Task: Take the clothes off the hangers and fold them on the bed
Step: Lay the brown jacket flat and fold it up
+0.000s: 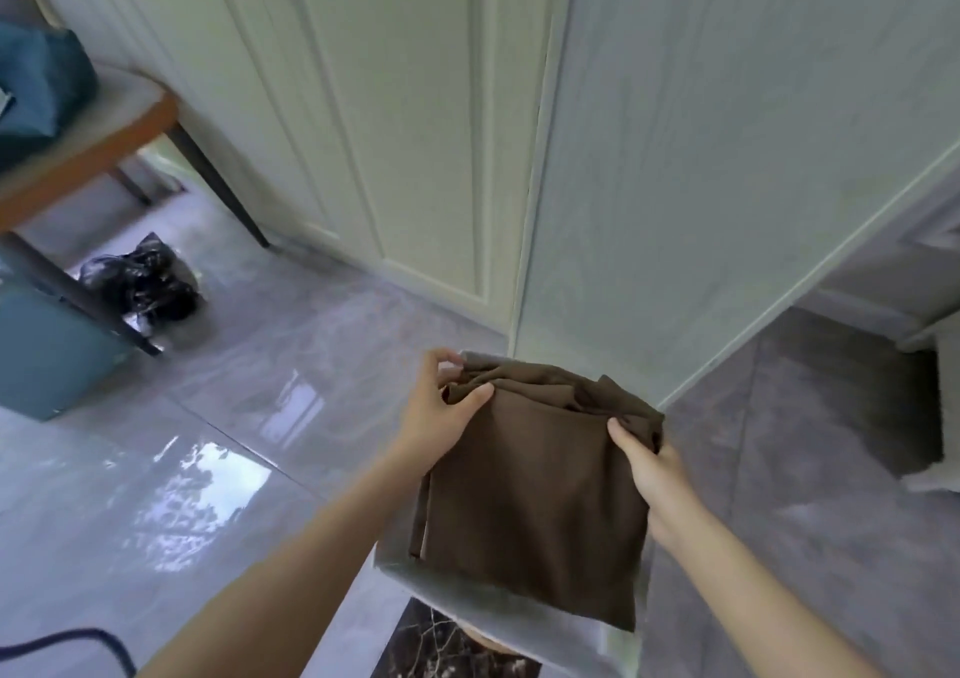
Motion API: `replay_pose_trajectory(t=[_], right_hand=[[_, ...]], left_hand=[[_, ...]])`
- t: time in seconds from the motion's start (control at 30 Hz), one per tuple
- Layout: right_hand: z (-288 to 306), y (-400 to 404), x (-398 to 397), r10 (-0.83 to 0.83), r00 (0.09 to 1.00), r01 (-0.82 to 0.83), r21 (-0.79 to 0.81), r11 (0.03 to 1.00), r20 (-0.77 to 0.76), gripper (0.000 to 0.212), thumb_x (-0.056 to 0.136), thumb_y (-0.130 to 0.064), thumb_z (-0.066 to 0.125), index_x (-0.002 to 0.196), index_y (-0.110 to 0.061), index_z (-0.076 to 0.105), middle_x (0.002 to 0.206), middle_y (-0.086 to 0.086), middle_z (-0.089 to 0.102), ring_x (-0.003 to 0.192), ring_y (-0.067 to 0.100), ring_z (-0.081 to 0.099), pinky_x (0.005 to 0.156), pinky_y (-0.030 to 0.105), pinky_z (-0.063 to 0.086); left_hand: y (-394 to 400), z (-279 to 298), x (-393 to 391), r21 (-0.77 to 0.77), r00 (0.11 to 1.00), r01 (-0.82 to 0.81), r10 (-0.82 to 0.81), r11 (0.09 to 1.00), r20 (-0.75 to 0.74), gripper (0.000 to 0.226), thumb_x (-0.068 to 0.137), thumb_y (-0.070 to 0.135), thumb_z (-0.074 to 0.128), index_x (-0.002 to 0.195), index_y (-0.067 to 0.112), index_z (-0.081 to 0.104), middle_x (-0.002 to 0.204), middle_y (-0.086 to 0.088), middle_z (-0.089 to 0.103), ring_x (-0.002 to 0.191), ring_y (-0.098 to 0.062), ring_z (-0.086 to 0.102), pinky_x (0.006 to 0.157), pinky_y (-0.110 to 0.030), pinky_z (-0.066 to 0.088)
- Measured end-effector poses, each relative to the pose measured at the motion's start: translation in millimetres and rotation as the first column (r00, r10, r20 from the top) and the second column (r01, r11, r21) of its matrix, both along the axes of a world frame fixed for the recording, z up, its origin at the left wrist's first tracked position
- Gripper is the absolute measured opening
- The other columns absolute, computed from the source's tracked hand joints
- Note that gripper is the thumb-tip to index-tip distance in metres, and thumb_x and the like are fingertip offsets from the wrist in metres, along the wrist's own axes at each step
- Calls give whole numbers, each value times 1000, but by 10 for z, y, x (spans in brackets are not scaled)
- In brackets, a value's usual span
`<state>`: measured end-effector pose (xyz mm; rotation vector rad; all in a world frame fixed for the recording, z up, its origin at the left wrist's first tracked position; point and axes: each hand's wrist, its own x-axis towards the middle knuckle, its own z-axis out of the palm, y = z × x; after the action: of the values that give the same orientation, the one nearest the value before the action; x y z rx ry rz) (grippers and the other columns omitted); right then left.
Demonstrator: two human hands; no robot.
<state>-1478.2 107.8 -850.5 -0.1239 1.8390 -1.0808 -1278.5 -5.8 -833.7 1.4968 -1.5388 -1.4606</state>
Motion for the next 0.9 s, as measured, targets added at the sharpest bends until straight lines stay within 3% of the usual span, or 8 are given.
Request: replay_pose_trajectory(t=[0.07, 0.13, 0.2, 0.37, 0.67, 0.9], right_hand=[[-560, 16, 5, -10, 1000, 9, 34, 999, 10, 71, 69, -51, 75, 128, -16, 54, 124, 7, 61, 110, 29, 59, 98, 47, 47], [-981, 10, -3, -18, 1000, 17, 60, 998, 15, 76, 71, -51, 73, 132, -14, 50, 129, 8, 57, 114, 30, 56, 99, 46, 46], [-1345, -2, 0, -32, 999, 30, 67, 997, 27, 71, 79, -43, 71, 136, -10, 46, 132, 9, 54, 116, 30, 54, 100, 43, 46], [-2042, -89, -26, -72, 997, 70, 91, 993, 19, 59, 87, -27, 67, 134, 1, 45, 134, 14, 52, 120, 32, 52, 98, 39, 44], [-2677, -290, -36, -124, 992, 128, 132, 983, -37, 61, 83, -34, 70, 129, -1, 50, 131, 15, 54, 116, 34, 53, 99, 44, 45], [-2899, -571, -118, -84, 991, 99, 136, 986, -108, 67, 80, -40, 71, 131, -2, 50, 131, 15, 54, 116, 34, 53, 99, 44, 46]], left_hand=[[-11, -525, -35, -4, 997, 54, -54, 999, 60, 32, 85, 23, 68, 103, 27, 42, 108, 3, 62, 98, -9, 59, 79, -12, 42], [-37, -967, -67, -12, 991, 62, -60, 998, 120, 31, 85, 26, 67, 104, 27, 43, 111, 0, 61, 101, -13, 58, 86, -20, 43], [-56, -1395, -115, -15, 982, 74, -71, 997, 174, 29, 85, 27, 67, 103, 28, 44, 110, -1, 62, 101, -14, 58, 89, -25, 41], [-137, -2111, -228, -13, 964, 81, -75, 997, 256, 29, 87, 26, 65, 105, 28, 42, 100, 3, 57, 91, -10, 52, 81, -20, 35], [-362, -2789, -406, 1, 929, 84, -78, 997, 361, 24, 89, 27, 62, 102, 23, 42, 113, -5, 56, 102, -24, 54, 78, -24, 35], [-608, -3027, -462, -37, 943, 28, -14, 999, 332, 28, 87, 21, 65, 100, 18, 40, 111, -4, 52, 102, -20, 50, 79, -20, 31]])
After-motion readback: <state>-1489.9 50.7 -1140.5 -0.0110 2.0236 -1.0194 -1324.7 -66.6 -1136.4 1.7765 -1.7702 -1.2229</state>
